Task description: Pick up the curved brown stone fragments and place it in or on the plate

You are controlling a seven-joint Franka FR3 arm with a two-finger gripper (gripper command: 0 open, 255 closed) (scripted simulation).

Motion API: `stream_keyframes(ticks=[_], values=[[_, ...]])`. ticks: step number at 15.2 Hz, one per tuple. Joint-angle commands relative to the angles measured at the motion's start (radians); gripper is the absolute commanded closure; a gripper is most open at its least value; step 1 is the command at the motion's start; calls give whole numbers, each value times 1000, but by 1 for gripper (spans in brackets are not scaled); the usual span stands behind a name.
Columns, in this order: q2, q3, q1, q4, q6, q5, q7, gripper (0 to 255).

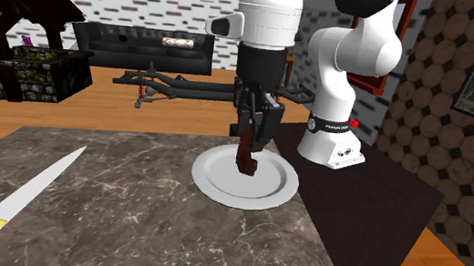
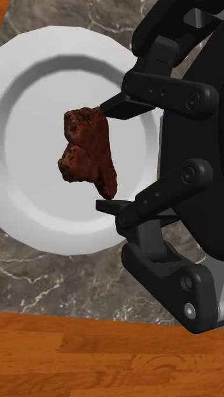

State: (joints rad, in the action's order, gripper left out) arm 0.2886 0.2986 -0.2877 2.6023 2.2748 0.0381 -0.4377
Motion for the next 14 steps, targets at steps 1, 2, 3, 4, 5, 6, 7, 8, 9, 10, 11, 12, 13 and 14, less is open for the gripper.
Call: stream_keyframes(ticks=[1,2,3,4,5,6,7,8,9,10,11,12,13,14], values=[[-19,3,2,13,32,-5,-5,255],[-30,5,3,18,48,-8,-8,255],[-41,7,5,24,64,-11,-11,255],[-53,9,6,29,81,-15,-15,255],[-65,10,8,33,97,-19,-19,255],[-77,12,9,38,113,-24,-23,255],[-89,14,11,42,129,-28,-27,255],[-73,12,8,45,116,-23,-23,255],[-73,12,8,45,116,-23,-23,0],[-15,-4,-12,95,129,35,34,0],[44,-25,-37,145,137,89,89,0],[105,-48,-63,194,141,139,141,0],[167,-74,-91,241,140,183,189,0],[231,-102,-118,288,135,222,233,0]])
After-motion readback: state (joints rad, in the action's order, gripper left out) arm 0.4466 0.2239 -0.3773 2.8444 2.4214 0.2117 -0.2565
